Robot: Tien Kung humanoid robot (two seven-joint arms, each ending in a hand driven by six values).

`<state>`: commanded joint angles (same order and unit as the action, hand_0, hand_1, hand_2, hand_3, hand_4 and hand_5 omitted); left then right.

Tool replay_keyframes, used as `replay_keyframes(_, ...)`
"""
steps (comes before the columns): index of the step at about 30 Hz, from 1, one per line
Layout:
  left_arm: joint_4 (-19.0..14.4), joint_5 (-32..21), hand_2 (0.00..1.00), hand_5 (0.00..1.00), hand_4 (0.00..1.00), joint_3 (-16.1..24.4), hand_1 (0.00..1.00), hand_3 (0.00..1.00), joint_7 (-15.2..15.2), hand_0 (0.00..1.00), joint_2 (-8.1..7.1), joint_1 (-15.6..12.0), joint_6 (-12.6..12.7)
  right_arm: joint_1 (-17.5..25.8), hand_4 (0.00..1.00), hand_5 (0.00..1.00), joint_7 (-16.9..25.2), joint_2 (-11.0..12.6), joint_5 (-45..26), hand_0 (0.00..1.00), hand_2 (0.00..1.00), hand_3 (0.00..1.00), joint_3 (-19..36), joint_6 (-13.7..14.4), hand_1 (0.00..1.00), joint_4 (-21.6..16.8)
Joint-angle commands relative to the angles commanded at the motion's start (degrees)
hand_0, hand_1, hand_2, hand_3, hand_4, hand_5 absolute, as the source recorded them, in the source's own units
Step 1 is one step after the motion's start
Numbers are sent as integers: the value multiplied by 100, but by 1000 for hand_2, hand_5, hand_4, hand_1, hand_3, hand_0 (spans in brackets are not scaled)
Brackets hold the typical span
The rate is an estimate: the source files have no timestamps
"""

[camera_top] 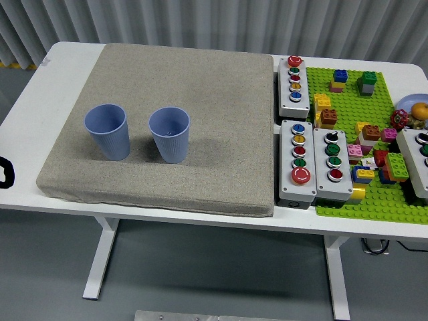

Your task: Pick cup pour cup place

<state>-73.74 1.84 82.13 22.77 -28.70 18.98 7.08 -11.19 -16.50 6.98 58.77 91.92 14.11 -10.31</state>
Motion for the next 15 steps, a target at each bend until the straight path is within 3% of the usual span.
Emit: replay_keyframes(15, -62, 43, 927, 998, 766, -17, 866, 914, -22, 893, 21, -154, 25, 94, 2, 211, -34, -22, 125, 707, 609, 579, 33, -2, 645, 0)
